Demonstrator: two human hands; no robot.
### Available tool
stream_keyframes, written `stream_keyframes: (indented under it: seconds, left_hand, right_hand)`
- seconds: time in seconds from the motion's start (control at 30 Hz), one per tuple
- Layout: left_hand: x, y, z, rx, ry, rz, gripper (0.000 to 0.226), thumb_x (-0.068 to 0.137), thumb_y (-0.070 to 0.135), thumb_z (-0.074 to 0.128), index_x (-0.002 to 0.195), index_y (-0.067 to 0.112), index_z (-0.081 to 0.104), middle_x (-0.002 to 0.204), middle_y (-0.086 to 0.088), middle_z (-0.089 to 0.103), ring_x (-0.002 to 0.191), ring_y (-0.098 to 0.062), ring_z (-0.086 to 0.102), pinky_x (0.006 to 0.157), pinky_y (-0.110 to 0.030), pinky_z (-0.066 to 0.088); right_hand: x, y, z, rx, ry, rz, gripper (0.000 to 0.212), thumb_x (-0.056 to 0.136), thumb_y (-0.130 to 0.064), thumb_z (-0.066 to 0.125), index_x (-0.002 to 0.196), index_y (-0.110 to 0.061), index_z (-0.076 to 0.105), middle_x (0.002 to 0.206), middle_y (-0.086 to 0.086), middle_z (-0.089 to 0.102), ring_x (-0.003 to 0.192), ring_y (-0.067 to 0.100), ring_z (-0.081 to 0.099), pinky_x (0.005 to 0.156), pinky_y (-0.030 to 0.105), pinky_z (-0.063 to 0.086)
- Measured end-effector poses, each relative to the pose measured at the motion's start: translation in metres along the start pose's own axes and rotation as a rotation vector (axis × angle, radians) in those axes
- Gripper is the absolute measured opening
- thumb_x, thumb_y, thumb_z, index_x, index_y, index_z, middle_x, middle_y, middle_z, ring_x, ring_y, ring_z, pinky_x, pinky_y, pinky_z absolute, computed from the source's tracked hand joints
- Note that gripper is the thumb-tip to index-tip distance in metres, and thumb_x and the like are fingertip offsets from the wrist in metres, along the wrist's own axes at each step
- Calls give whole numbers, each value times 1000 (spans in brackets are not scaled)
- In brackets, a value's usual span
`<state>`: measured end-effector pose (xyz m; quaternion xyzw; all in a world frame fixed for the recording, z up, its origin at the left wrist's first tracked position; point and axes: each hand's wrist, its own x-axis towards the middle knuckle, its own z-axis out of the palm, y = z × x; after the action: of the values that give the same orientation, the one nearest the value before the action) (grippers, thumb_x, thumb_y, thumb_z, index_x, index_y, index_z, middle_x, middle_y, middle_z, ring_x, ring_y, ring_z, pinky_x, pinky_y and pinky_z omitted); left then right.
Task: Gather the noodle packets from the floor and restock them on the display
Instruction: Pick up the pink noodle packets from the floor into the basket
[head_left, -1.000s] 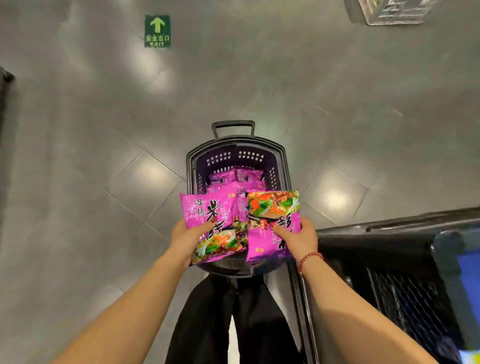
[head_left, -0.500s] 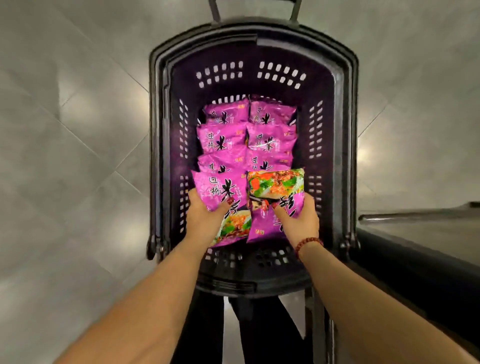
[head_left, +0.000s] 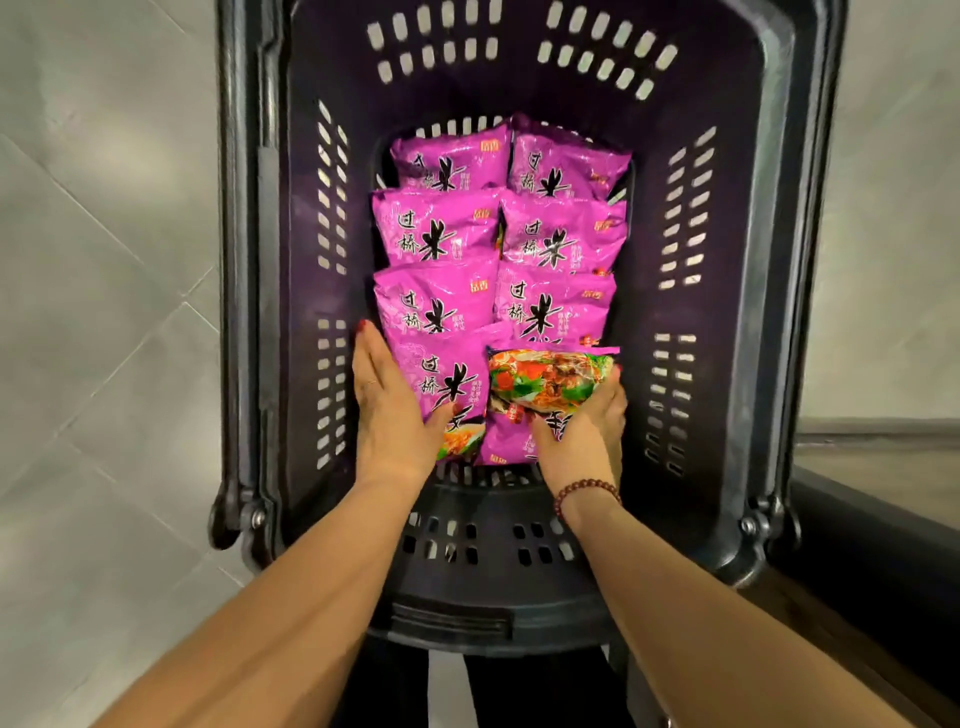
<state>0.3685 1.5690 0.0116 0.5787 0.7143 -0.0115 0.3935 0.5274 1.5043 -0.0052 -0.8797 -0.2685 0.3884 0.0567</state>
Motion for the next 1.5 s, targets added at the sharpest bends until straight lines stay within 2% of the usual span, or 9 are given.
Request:
stream_keyframes:
  seconds: [0.07, 0.17, 0.33, 0.5, 0.7, 0.8, 0.93, 1.1, 1.5]
  left_hand:
    - [0, 6, -6, 263, 100, 244, 117, 80, 30, 76, 151, 13, -16, 161, -6, -16, 148, -21, -13, 118, -34, -2]
    - [6, -3, -5, 709, -35, 554, 111, 79, 60, 65, 152, 21, -9, 159, -5, -15, 145, -27, -18, 116, -45, -8]
    - [30, -17, 7, 958, -237, 520, 108, 83, 75, 44, 145, 30, -33, 148, -5, -42, 133, -28, -38, 111, -52, -18]
    - [36, -28, 17, 941, -295, 467, 111, 82, 75, 46, 142, 33, -37, 149, -4, -42, 133, -28, -40, 113, -50, -17]
    - [19, -7, -3, 874, -204, 519, 104, 86, 64, 54, 149, 32, -22, 160, -4, -24, 145, -29, -25, 116, -49, -12]
    - [-6, 11, -29, 724, -121, 617, 91, 88, 44, 64, 156, 25, 7, 163, -9, 2, 150, -30, -3, 119, -43, 0]
    - [-47, 40, -85, 511, -23, 732, 77, 70, 23, 83, 139, 12, 51, 147, -14, 45, 138, -35, 39, 110, -43, 29]
    - [-106, 82, -167, 436, 16, 853, 65, 71, 20, 82, 131, 12, 58, 135, -13, 56, 128, -34, 50, 106, -45, 40]
    - [-264, 123, -278, 415, -169, 1451, 46, 81, 33, 59, 122, 12, 61, 124, -8, 61, 120, -31, 52, 101, -43, 43]
  right_hand:
    - [-6, -8, -7, -121, 111, -234, 107, 84, -30, 72, 152, -15, -9, 161, 4, -5, 148, 20, 0, 117, 37, 13]
    - [-2, -11, -9, -352, 36, -502, 107, 86, -36, 68, 149, -20, -17, 158, 5, -21, 146, 24, -18, 118, 41, -2]
    - [20, 8, 13, -587, -44, -585, 101, 85, -56, 59, 151, -30, -14, 153, 7, -27, 143, 28, -21, 118, 52, -1]
    - [32, 9, 25, -715, -100, -494, 108, 85, -65, 50, 140, -29, -35, 152, 11, -35, 143, 35, -23, 116, 53, -8]
    - [13, -6, -3, -526, -81, -494, 91, 91, -47, 57, 152, -30, -8, 161, 5, -11, 147, 27, -15, 120, 46, -4]
    - [-15, -13, -29, -404, 10, -503, 76, 91, -35, 60, 152, -21, 17, 161, 4, 8, 149, 25, 4, 121, 42, 9]
    - [-65, -28, -77, -322, 135, -470, 61, 87, -32, 65, 141, -17, 41, 150, 5, 37, 139, 24, 33, 115, 39, 28]
    - [-151, -53, -142, -147, 328, -493, 53, 75, -23, 78, 122, -8, 59, 124, 12, 59, 115, 31, 55, 96, 44, 48]
    - [-409, -35, -200, 77, 660, -133, 46, 76, -32, 67, 119, -15, 62, 124, 5, 61, 116, 28, 56, 97, 44, 47]
